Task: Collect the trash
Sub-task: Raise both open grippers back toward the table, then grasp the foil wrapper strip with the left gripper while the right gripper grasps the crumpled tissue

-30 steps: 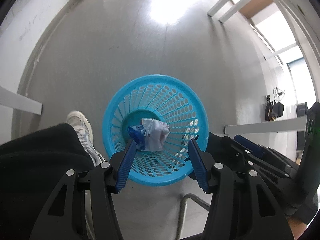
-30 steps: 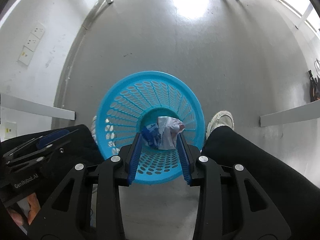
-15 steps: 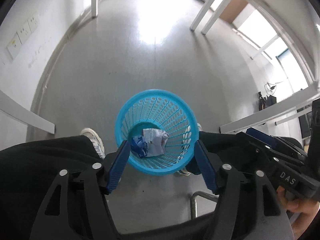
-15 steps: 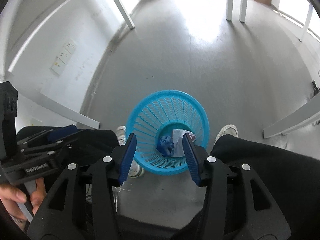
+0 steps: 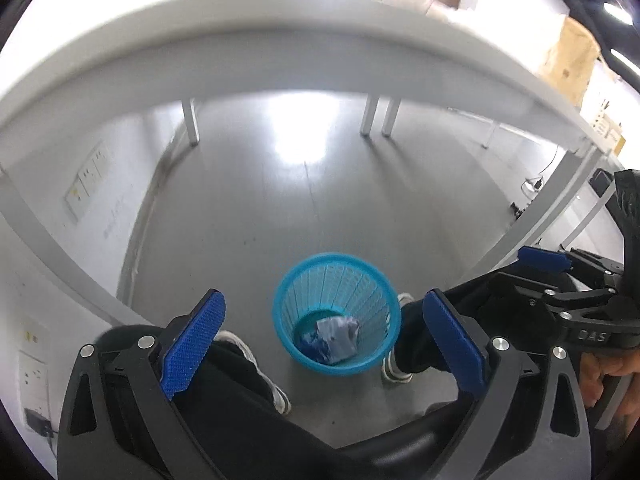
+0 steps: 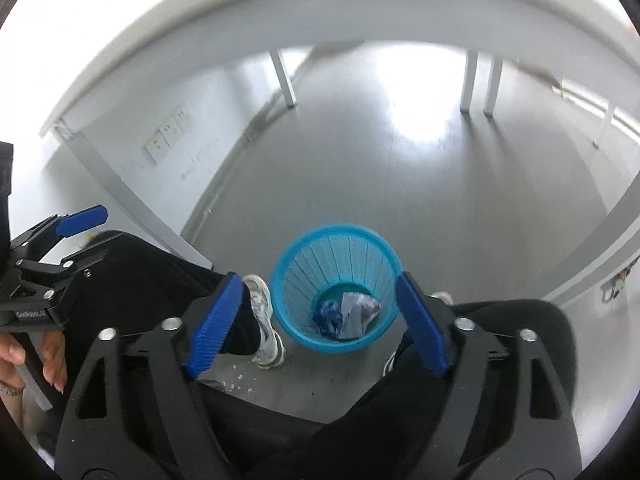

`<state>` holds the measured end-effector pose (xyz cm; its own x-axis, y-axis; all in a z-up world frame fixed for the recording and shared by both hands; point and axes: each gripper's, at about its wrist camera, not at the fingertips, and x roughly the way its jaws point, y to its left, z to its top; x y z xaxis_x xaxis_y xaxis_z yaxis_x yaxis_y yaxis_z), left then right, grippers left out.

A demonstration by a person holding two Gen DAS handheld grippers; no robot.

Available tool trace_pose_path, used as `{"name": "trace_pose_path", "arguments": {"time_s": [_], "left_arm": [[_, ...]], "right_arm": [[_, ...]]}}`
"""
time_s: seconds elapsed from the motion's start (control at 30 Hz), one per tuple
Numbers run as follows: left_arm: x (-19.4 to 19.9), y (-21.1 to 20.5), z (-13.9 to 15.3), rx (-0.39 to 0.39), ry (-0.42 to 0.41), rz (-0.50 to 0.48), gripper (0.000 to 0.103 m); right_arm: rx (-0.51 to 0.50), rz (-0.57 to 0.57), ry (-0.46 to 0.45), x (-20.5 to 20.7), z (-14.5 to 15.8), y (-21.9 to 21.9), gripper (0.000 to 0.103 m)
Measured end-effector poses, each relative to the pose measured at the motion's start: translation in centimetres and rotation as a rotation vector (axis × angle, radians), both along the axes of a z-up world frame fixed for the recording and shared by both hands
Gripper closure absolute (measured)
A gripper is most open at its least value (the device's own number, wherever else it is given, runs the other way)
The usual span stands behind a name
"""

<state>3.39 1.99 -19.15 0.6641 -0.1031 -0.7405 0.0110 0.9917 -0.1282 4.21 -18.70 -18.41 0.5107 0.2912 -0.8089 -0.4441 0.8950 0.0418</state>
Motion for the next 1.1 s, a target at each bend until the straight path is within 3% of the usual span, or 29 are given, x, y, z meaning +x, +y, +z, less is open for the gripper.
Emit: {"name": "trace_pose_path", "arguments": {"time_s": [0.13, 0.53, 0.87, 1.1], "left_arm": [[-1.3, 0.2, 2.7, 0.0, -0.067, -0.005, 0.006], [-1.7, 0.9, 12.7, 0.071, -0.268, 0.001, 0.006], [2.7, 2.5, 17.1, 0.059, -0.293, 0.034, 0.006], [7.0, 3.1, 18.1, 0.06, -0.266, 0.028, 0.008]], "right_arm": [[0.035, 0.024, -0.075, -1.9, 3.7, -0.4, 0.009], [0.132, 0.063, -0.301, -2.2, 15.0, -0.2, 0.009], [0.144, 0.032, -0.42, 2.9, 19.0, 1.7, 0.009], [0.122, 0.032, -0.422, 6.9, 19.1, 3.3, 0.013]]}}
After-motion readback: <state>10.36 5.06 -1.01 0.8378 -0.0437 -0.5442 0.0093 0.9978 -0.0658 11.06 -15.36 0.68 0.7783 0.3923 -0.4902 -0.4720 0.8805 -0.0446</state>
